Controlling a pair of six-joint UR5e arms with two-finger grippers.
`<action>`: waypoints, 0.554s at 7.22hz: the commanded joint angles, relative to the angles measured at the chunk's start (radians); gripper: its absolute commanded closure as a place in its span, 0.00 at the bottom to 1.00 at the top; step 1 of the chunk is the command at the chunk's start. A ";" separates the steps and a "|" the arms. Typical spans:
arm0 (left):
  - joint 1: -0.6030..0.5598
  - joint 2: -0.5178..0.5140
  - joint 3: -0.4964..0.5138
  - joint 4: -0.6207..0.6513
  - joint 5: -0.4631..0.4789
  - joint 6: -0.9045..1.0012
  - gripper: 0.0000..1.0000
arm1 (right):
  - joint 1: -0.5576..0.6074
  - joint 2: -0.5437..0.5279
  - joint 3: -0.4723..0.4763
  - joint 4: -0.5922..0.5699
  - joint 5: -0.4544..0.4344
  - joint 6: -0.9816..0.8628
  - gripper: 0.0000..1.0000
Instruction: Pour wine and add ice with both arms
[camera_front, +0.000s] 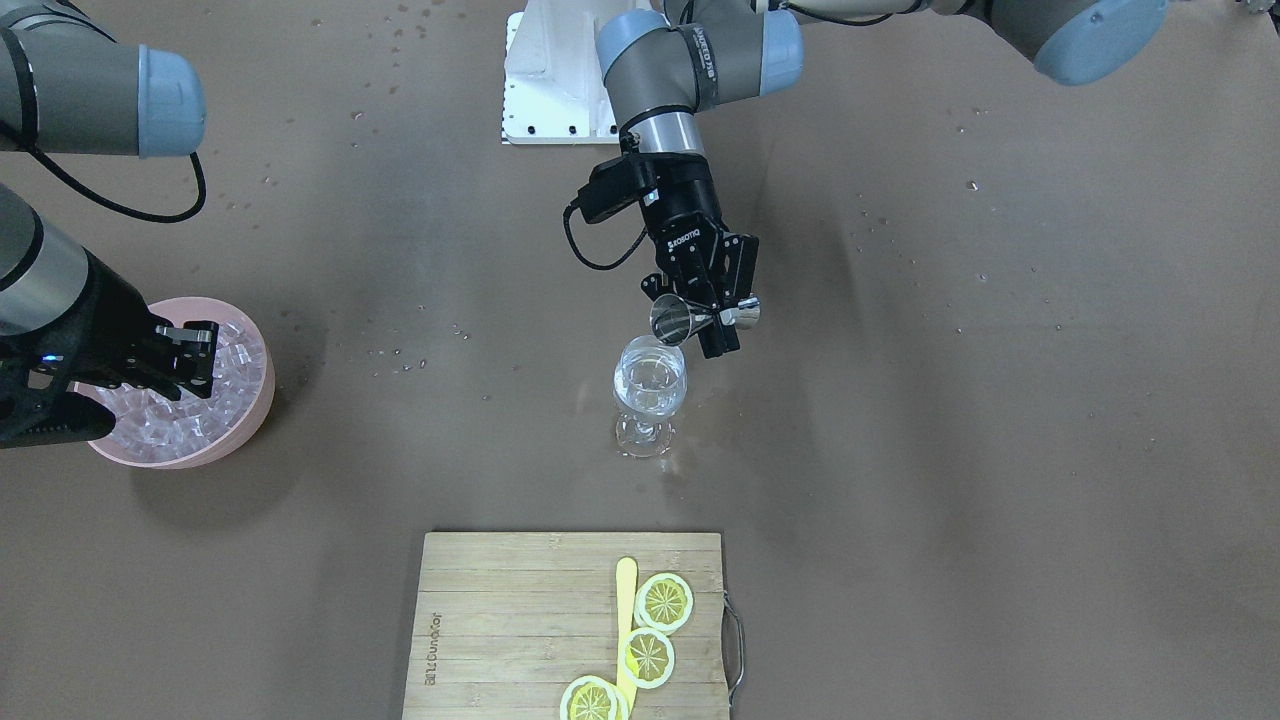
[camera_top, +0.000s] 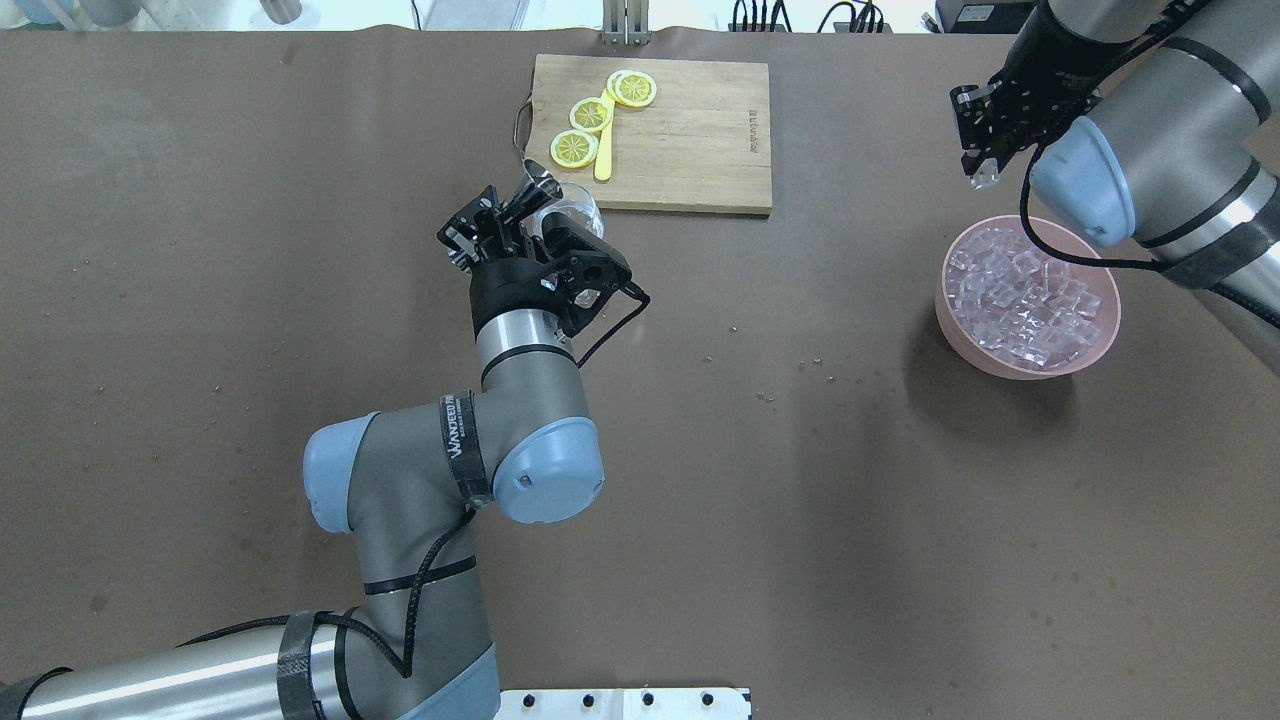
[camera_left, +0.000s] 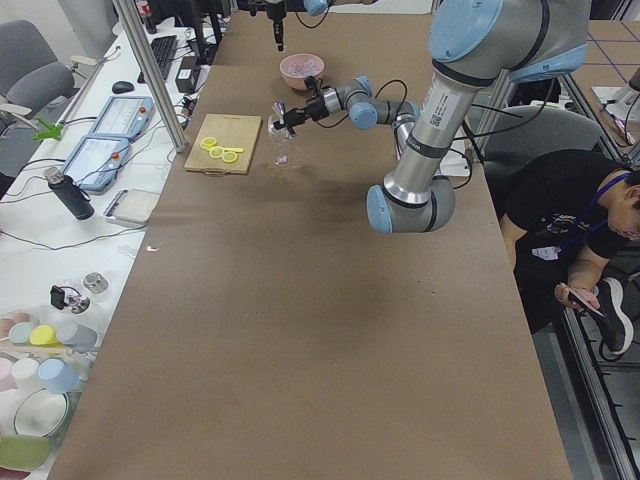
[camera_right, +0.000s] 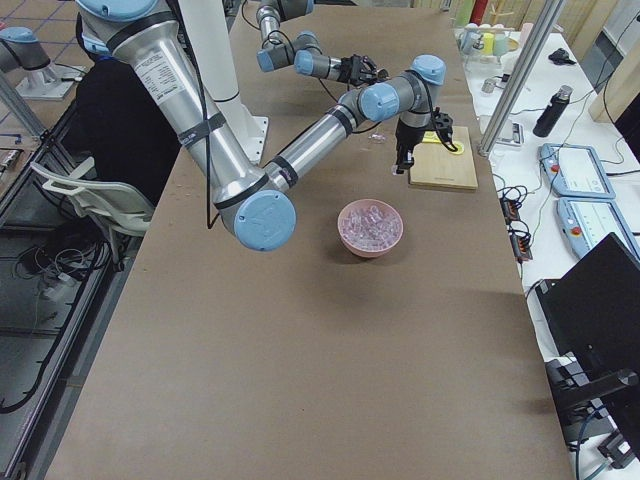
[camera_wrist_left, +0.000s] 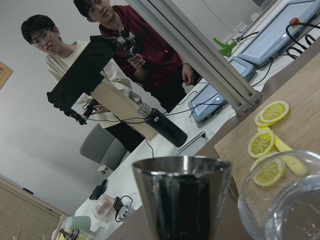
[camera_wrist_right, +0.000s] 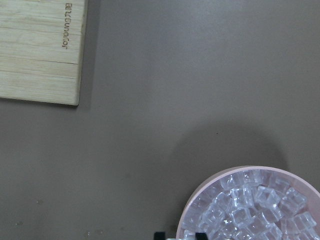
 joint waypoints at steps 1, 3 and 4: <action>-0.001 -0.013 0.000 0.066 -0.034 0.001 0.87 | 0.000 0.002 0.002 -0.001 0.003 0.001 1.00; -0.004 -0.037 -0.002 0.133 -0.049 0.007 0.87 | 0.000 0.002 0.002 -0.001 0.005 0.001 1.00; -0.004 -0.042 -0.005 0.149 -0.051 0.007 0.87 | 0.000 0.002 0.004 -0.001 0.005 0.001 1.00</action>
